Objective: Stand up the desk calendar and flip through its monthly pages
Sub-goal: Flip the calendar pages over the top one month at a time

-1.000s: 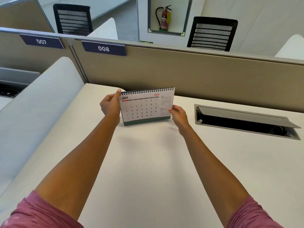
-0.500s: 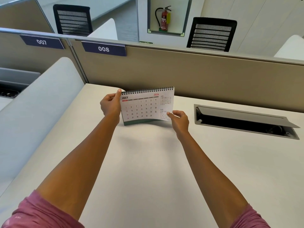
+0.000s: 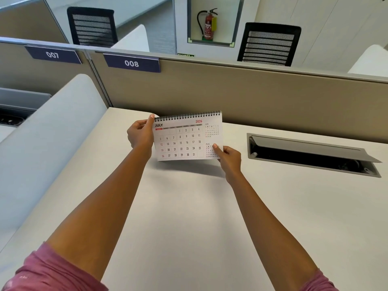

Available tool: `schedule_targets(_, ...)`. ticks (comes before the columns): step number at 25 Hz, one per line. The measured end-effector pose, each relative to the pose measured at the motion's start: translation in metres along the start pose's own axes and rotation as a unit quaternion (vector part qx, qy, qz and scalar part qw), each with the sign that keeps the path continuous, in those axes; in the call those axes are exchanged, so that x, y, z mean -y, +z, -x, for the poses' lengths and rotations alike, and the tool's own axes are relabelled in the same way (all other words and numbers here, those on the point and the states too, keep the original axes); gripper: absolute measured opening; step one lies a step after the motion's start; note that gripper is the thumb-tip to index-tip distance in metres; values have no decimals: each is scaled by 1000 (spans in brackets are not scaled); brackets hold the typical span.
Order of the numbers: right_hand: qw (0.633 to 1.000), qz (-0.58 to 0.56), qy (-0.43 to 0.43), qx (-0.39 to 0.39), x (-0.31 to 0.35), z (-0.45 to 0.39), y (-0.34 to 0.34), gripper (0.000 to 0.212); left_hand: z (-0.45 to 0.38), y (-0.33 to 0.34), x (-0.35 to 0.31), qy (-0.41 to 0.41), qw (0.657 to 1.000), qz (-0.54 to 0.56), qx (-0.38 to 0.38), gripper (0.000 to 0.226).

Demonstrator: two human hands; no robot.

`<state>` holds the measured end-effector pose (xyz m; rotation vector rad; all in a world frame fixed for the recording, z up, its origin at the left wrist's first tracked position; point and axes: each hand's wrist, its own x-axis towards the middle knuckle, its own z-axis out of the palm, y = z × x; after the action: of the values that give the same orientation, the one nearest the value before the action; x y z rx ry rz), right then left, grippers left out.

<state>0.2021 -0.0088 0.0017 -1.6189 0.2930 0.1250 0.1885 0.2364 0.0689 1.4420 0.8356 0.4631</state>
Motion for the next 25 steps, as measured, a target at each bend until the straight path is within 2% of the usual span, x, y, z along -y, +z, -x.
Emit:
schedule_targets(3,999,-19,18,25,3,-1,-4,34,1,0,0,2,1000,-1,3,36)
schedule_targets(5,994,-58,45,76,7,1,-9,18,1,-1,0,3,1000,2,5,36)
schedule_targets(7,980,-115,85,135,12,5,-14,12,2,0,-1,1,1000,7,8,33)
schedule_targets(10,953,-188,147,189,19,8,-24,30,3,0,-2,-11,1000,23,17,27)
schedule_targets(13,920,-250,169,250,28,8,-32,57,4,0,-5,-29,998,46,25,25)
schedule_targets(16,886,-302,166,309,42,6,-36,78,6,-3,-7,-42,997,61,28,33)
schedule_targets(20,852,-345,132,370,73,4,-31,90,5,-5,-9,-67,991,105,38,47)
schedule_targets(22,852,-337,101,387,92,1,-24,99,6,-4,-10,-62,992,108,27,51)
schedule_targets(25,885,-286,50,364,114,-8,-14,101,11,-2,-11,-60,993,102,18,53)
